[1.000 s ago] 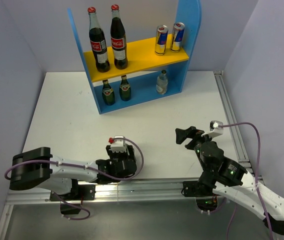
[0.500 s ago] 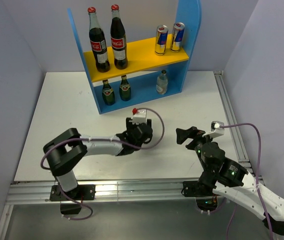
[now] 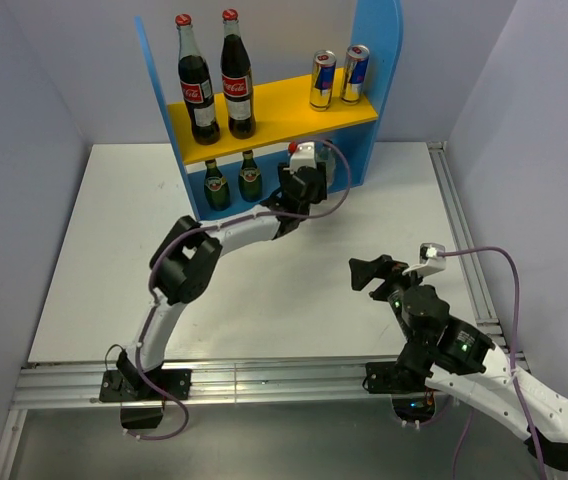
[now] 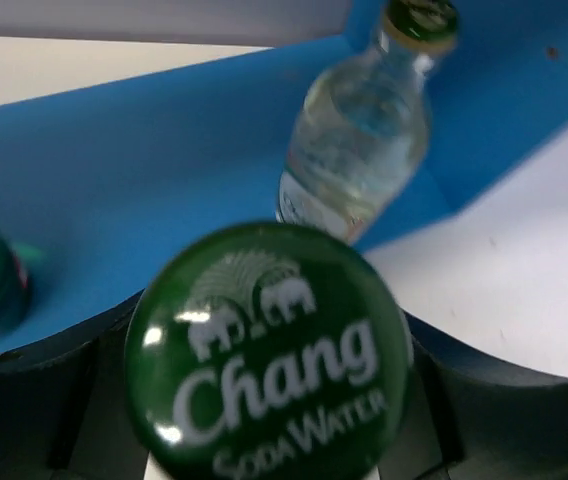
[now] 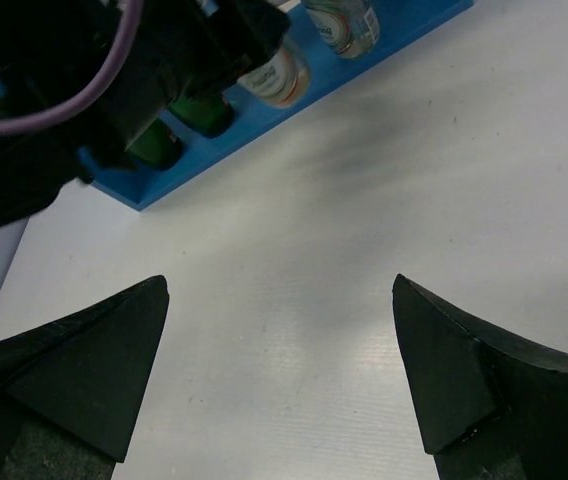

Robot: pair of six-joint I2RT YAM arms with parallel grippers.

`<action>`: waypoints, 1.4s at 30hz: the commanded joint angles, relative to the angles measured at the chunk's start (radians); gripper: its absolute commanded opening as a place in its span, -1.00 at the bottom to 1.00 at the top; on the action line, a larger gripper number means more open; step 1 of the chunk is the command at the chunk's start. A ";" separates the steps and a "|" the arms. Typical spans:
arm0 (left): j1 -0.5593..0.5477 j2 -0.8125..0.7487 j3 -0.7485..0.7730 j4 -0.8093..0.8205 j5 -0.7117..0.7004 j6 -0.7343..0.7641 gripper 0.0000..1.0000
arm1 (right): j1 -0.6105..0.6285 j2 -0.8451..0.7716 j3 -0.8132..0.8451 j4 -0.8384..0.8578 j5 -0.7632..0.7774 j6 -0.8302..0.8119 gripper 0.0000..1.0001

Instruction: Place and organize the beverage onto the shelf

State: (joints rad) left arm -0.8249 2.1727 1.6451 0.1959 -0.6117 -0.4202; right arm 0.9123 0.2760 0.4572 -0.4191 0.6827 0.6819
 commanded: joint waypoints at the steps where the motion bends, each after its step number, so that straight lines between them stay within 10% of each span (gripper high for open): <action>1: 0.042 0.097 0.235 0.059 0.050 0.050 -0.99 | 0.007 -0.015 -0.026 0.046 -0.026 -0.015 1.00; 10: 0.090 0.297 0.548 0.014 0.046 0.061 -1.00 | 0.007 -0.032 -0.023 0.036 -0.031 -0.012 1.00; 28: 0.118 0.346 0.489 0.168 -0.060 0.092 -0.82 | 0.007 -0.055 -0.032 0.039 -0.026 -0.010 1.00; 31: 0.119 0.363 0.510 0.185 -0.057 0.092 -0.49 | 0.007 -0.055 -0.032 0.039 -0.026 -0.008 1.00; 38: 0.121 0.362 0.506 0.197 -0.036 0.092 0.98 | 0.007 -0.054 -0.032 0.040 -0.022 -0.008 1.00; 42: 0.119 0.314 0.429 0.206 0.001 0.086 0.99 | 0.007 -0.051 -0.032 0.040 -0.018 -0.008 1.00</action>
State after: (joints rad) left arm -0.7204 2.5687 2.0804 0.2756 -0.6300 -0.3191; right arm 0.9123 0.2306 0.4305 -0.4053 0.6540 0.6819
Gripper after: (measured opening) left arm 0.991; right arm 0.999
